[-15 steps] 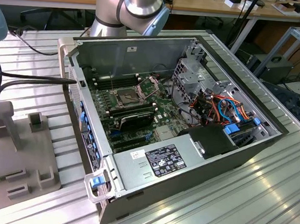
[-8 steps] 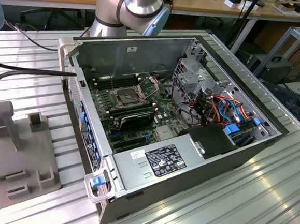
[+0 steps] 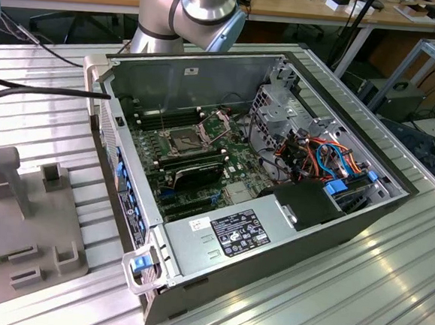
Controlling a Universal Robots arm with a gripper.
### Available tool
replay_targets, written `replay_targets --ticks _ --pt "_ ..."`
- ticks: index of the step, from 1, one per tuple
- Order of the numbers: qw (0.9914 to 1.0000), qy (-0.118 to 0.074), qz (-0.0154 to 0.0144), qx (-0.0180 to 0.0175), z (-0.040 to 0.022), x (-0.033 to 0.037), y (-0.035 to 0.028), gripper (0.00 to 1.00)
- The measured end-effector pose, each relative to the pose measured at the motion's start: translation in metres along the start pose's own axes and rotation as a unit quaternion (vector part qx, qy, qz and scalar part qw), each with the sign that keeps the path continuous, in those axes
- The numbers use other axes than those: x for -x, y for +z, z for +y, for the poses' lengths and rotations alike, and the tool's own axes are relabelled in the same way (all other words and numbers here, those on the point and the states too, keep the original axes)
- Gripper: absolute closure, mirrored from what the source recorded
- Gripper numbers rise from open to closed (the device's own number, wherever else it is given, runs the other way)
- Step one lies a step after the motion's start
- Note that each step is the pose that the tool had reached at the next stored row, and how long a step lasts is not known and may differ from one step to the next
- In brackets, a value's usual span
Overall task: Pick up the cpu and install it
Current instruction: 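Pick up the cpu and move it towards the insertion slot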
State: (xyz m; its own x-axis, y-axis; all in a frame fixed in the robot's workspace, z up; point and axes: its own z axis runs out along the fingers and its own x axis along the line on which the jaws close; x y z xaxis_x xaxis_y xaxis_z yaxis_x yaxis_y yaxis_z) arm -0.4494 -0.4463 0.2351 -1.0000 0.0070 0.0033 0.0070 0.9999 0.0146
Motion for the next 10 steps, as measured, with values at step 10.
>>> replay_targets --ticks 10 --pt "1.0 0.0 0.0 0.0 0.0003 -0.0001 -0.0185 0.45"
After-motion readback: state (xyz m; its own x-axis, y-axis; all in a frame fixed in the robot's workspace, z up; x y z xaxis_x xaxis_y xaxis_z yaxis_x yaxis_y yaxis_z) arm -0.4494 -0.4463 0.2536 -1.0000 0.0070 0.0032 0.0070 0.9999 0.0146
